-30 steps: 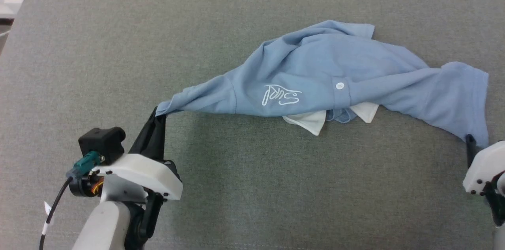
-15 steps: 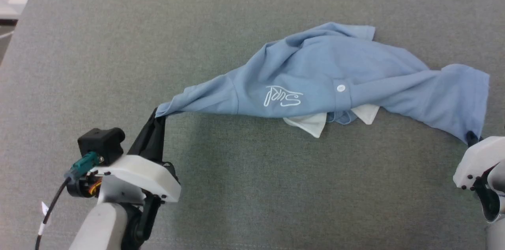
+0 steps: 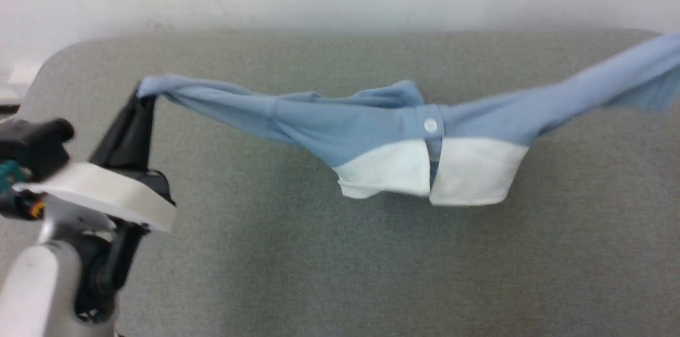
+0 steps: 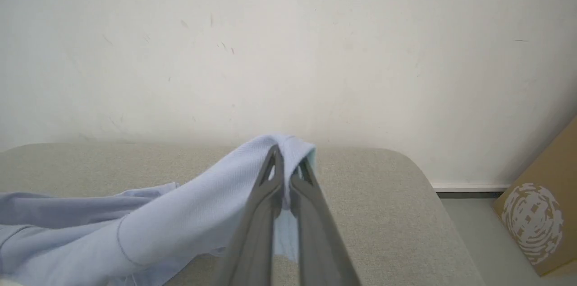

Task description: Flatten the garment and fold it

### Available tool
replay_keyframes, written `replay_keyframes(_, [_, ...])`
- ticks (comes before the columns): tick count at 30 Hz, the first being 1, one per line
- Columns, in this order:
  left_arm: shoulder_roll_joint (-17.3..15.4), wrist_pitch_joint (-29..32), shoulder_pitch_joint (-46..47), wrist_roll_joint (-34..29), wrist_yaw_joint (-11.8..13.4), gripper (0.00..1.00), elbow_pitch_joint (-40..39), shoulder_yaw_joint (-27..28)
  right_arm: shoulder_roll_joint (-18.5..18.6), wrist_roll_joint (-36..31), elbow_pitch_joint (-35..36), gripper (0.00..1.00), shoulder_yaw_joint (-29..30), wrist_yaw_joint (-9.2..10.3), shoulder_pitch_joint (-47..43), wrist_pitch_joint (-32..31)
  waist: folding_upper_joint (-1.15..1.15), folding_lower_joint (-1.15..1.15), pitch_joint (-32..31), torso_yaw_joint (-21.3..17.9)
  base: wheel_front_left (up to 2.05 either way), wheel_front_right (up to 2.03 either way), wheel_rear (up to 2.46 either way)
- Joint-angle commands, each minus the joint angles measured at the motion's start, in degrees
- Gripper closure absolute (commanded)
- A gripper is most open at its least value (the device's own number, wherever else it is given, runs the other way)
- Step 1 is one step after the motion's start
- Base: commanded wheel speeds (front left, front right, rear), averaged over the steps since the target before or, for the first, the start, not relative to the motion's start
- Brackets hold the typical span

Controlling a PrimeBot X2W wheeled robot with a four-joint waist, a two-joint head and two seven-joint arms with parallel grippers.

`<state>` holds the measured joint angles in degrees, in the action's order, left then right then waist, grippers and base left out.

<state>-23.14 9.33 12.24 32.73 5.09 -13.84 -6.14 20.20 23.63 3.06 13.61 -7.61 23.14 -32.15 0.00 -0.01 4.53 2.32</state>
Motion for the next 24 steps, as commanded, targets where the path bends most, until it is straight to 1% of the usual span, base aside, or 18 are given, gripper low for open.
replay_keyframes(1, [-0.9,0.7,1.6,0.8,-0.3,1.00,-1.0,1.1,0.9,1.0,1.0,1.00,0.0,0.12,2.1,-0.9,0.00,0.01,-3.0,-2.2,0.00,0.00,0.00])
replay_keyframes(8, [-4.6,3.5,7.1,3.3,-0.1,1.00,-4.5,5.8,3.6,5.4,2.6,1.00,-0.6,0.12,9.8,-3.7,0.00,0.01,-4.4,-2.6,0.00,0.00,0.00])
replay_keyframes(15, [-7.1,6.1,13.2,7.2,0.7,1.00,-8.3,10.8,4.3,8.0,4.1,1.00,-0.1,0.12,16.0,-4.2,0.00,0.01,-4.1,-2.8,0.00,0.00,0.00])
replay_keyframes(19, [-8.7,7.9,16.9,8.7,1.3,1.00,-9.6,12.8,4.6,8.3,4.8,1.00,-0.2,0.12,19.7,-4.4,0.00,0.01,-2.4,-3.1,0.00,0.00,0.00])
replay_keyframes(24, [-11.0,10.3,23.2,9.3,1.1,1.00,-7.6,12.4,5.4,7.7,3.4,1.00,-2.0,0.12,25.9,-3.6,0.00,0.01,1.8,-3.6,0.00,0.00,0.00])
